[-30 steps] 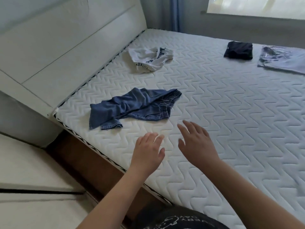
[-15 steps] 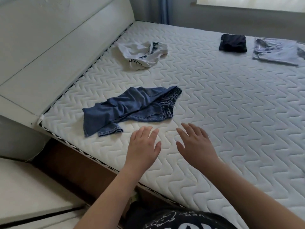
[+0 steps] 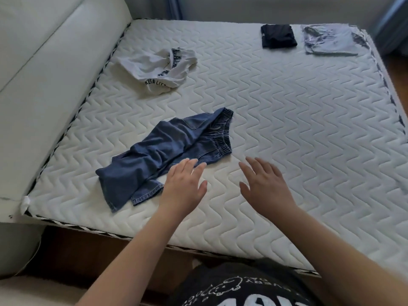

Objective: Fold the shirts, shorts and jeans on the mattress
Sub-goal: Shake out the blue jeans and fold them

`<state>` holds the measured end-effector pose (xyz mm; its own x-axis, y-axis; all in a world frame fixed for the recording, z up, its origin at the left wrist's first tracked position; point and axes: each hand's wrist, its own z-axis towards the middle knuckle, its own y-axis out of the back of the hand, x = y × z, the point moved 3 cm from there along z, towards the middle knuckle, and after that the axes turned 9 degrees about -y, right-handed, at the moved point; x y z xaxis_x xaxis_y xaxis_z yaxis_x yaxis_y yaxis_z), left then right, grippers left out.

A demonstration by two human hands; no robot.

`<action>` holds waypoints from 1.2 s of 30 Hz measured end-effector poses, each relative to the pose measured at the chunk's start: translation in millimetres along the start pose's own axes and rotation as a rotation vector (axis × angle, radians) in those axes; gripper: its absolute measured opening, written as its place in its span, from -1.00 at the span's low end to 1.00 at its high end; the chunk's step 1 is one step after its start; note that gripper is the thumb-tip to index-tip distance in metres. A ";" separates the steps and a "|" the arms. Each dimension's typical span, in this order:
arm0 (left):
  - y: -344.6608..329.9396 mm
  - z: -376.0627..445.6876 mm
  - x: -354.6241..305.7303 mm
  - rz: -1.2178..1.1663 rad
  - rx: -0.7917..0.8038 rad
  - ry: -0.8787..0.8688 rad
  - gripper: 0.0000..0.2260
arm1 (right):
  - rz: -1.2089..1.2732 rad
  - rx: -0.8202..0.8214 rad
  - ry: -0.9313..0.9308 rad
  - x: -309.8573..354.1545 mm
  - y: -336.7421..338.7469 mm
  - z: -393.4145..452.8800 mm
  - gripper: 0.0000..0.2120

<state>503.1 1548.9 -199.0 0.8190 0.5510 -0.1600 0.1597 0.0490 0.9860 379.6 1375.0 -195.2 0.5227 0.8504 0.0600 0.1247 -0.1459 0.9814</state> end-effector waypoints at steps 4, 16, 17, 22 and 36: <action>-7.5 29.5 -5.4 0.004 0.034 -0.051 -0.54 | 0.019 0.013 -0.039 -15.0 -7.8 18.4 -0.48; -28.8 117.3 23.7 0.047 0.066 -0.103 -0.55 | 0.068 0.156 -0.009 -12.4 -67.8 126.3 -0.43; -34.5 126.0 29.8 0.040 0.071 -0.109 -0.55 | 0.066 0.159 -0.012 -8.9 -72.9 138.3 -0.43; -71.2 173.9 56.7 0.049 0.078 -0.194 -0.56 | 0.112 0.142 -0.074 0.5 -111.6 200.1 -0.43; -235.1 351.2 124.5 -0.017 0.159 -0.283 -0.54 | 0.167 0.108 -0.205 7.9 -283.8 379.7 -0.41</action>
<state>761.1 1313.4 -467.4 0.9325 0.2969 -0.2057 0.2407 -0.0862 0.9668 668.5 1231.2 -542.4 0.7017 0.6918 0.1705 0.1058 -0.3378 0.9353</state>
